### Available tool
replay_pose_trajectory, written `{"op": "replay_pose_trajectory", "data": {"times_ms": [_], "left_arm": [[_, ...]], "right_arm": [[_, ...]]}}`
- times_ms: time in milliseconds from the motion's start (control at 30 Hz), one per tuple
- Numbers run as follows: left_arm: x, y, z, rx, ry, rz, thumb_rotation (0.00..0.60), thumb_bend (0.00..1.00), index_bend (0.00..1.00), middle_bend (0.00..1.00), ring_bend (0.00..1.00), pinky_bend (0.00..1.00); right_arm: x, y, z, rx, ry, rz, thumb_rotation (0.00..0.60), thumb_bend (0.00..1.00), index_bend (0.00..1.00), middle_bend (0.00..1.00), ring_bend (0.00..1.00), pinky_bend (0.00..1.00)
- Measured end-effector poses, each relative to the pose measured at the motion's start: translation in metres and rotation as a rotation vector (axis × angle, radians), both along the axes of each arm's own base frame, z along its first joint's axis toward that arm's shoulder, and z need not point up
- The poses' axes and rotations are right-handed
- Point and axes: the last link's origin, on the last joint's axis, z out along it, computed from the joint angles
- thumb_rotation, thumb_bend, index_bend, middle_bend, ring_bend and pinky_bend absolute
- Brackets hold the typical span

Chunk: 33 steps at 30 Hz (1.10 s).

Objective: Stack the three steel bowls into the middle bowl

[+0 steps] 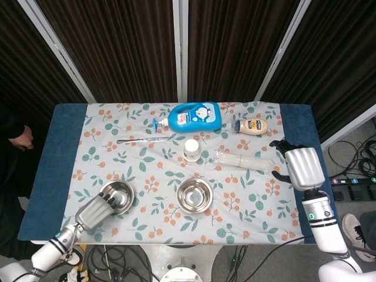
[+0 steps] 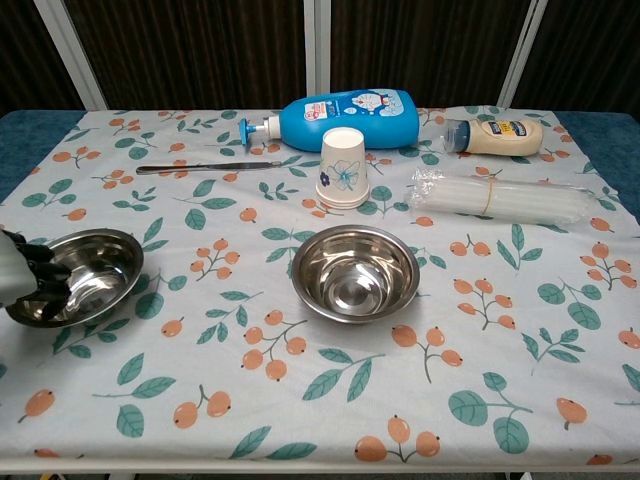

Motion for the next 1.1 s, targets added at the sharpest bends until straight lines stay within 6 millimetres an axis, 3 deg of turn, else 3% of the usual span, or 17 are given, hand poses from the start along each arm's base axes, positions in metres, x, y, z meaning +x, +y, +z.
{"op": "replay_pose_trajectory", "data": {"times_ms": [233, 600, 1100], "left_arm": [[0.008, 0.004, -0.014, -0.014, -0.022, -0.053, 0.6, 0.22, 0.55, 0.53, 0.46, 0.59], [0.006, 0.013, -0.023, 0.001, -0.026, -0.081, 0.6, 0.28, 0.67, 0.66, 0.59, 0.67], [0.007, 0.014, -0.027, 0.018, -0.073, -0.117, 0.6, 0.3, 0.71, 0.71, 0.65, 0.69]], "right_arm": [[-0.004, 0.0, 0.001, 0.001, 0.003, -0.015, 0.6, 0.0, 0.32, 0.41, 0.62, 0.64], [-0.012, -0.001, 0.0, 0.003, 0.007, -0.039, 0.6, 0.0, 0.32, 0.43, 0.62, 0.64], [-0.019, 0.0, 0.004, -0.004, 0.004, -0.059, 0.6, 0.0, 0.32, 0.44, 0.62, 0.64]]}}
